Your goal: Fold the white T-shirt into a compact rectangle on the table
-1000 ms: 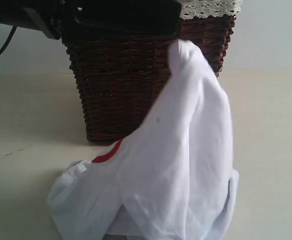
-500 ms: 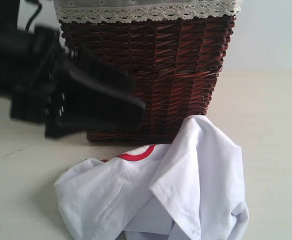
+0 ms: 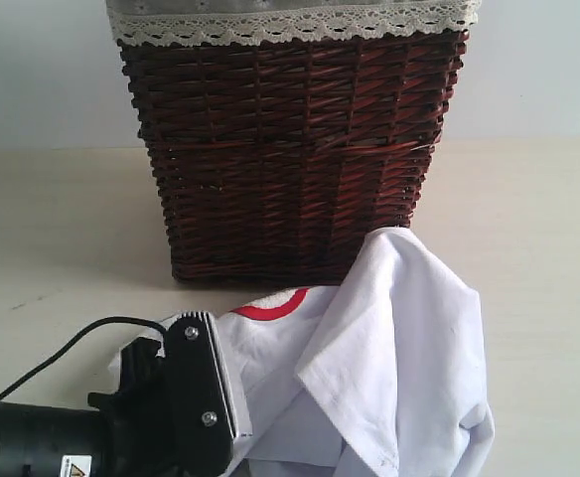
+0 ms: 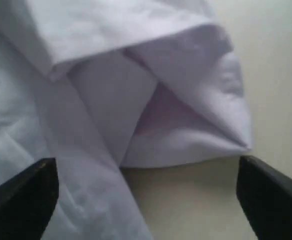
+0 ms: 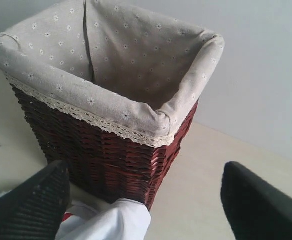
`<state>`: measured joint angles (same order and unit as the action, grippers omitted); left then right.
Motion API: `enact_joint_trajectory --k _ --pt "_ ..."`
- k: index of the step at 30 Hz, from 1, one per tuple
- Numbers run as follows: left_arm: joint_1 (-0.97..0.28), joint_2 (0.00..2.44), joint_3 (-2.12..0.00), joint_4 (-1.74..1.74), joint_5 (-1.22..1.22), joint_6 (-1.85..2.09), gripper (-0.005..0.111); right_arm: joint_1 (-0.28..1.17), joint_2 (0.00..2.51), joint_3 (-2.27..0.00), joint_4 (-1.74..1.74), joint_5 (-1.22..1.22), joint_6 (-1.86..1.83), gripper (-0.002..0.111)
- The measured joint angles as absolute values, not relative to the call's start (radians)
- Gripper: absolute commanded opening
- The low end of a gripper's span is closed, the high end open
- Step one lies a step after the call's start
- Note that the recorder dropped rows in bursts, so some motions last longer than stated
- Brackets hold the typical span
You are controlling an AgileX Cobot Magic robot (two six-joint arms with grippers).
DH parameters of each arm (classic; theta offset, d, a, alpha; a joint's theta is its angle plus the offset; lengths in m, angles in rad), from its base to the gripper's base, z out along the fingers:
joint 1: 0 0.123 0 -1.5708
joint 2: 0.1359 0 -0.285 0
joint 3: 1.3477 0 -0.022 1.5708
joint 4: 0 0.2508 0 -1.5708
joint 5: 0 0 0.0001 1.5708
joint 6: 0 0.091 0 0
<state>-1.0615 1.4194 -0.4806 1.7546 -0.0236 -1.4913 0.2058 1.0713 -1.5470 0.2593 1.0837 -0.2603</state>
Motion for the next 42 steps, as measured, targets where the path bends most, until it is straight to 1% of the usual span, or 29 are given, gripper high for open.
enact_joint_trajectory --k 4,8,10,12,18,21,22,27,29,31,36,42 --pt "-1.075 1.53 -0.475 1.753 0.105 -1.514 0.092 0.206 1.071 -1.547 0.259 1.084 -0.26 0.078" --pt "-1.075 1.639 -0.537 1.753 0.211 -1.483 0.091 0.206 1.071 -1.547 0.259 1.084 -0.26 0.078" --pt "-1.075 1.655 -0.568 1.753 0.278 -1.475 0.087 0.206 1.071 -1.547 0.259 1.084 -0.26 0.078" --pt "-1.075 1.66 -0.581 1.753 0.29 -1.475 0.075 0.206 1.071 -1.547 0.259 1.084 -0.26 0.078" --pt "-1.075 1.702 -0.582 1.744 0.233 -1.461 0.031 0.206 1.071 -1.547 0.259 1.084 -0.26 0.078" --pt "-1.075 1.707 -0.578 1.719 0.233 -1.426 0.006 0.206 1.071 -1.547 0.259 1.084 -0.26 0.078" --pt "-1.075 1.707 -0.578 1.704 0.233 -1.404 0.0 0.206 1.071 -1.547 0.259 1.084 -0.26 0.078" --pt "-1.08 1.696 -0.578 1.537 0.264 -1.219 0.0 0.206 1.071 -1.547 0.259 1.084 -0.26 0.078" --pt "-1.092 1.667 -0.578 1.42 0.316 -1.1 0.0 0.206 1.071 -1.547 0.259 1.084 -0.26 0.078" --pt "-1.121 1.624 -0.594 1.295 0.419 -0.976 0.0 0.206 1.071 -1.547 0.259 1.084 -0.26 0.078" --pt "-1.205 1.498 -0.708 1.09 0.68 -0.704 0.0 0.206 1.071 -1.547 0.259 1.084 -0.26 0.078" --pt "-1.224 1.358 -0.84 0.962 0.787 -0.522 0.0 0.206 1.071 -1.547 0.259 1.088 -0.26 0.078"
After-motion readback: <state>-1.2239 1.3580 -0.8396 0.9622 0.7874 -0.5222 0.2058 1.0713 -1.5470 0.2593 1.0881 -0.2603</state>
